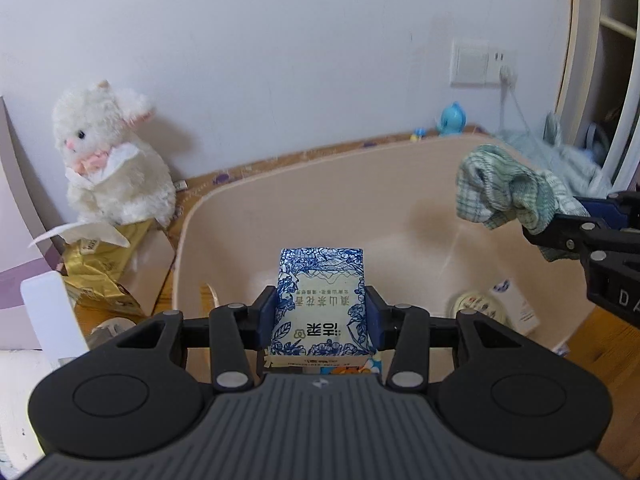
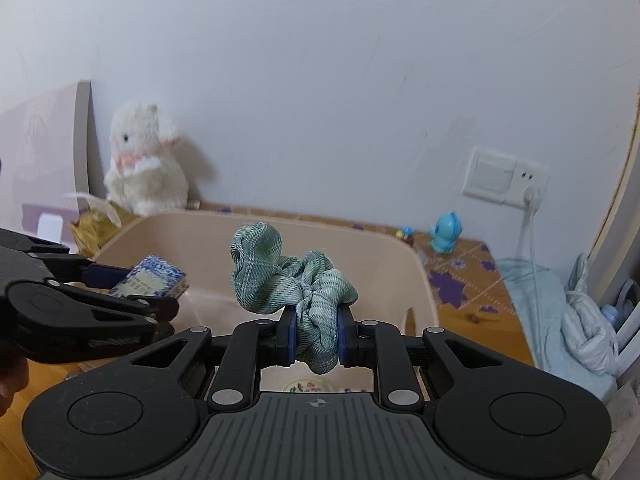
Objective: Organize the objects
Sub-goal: 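Carry patterned box and scrunchie into the basket and open both tools, then withdraw both tools from the basket toward the cartoon candy box and Hello Kitty box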
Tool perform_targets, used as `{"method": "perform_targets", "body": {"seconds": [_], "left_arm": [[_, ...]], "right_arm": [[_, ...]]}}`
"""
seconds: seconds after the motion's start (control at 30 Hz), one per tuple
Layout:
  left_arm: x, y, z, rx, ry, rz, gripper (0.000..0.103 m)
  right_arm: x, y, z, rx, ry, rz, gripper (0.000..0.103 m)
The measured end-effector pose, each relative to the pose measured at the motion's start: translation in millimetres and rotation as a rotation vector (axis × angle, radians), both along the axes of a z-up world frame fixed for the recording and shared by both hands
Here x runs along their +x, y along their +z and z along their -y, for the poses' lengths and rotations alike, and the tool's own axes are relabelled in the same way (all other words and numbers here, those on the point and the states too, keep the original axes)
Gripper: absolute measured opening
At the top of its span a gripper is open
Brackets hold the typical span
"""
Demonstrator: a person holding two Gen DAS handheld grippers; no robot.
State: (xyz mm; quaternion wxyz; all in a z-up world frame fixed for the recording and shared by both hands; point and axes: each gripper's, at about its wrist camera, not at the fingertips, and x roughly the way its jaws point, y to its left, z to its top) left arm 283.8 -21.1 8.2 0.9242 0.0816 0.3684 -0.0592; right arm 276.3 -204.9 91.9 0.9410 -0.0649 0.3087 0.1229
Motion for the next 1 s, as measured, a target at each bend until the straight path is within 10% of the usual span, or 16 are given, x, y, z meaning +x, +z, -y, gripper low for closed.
{"method": "perform_targets", "body": {"seconds": [0.5,0.83,1.0], "left_arm": [[23.2,-33.0,1.7,0.047,0.012,-0.180,0.048],[11.8,-19.7,5.6,0.035,0.015,-0.122,0.073],[1.2,-3.2,5.3,0.021,0.027,-0.064,0.084]], "right_arm": [[24.2,-33.7,-16.9,-0.085,0.020,-0.179,0.022],[6.9,-19.0,-10.7,-0.061,0.001,-0.109,0.073],[-6.5,-4.4,-4.6,-0.030,-0.014,-0.067,0.080]]}}
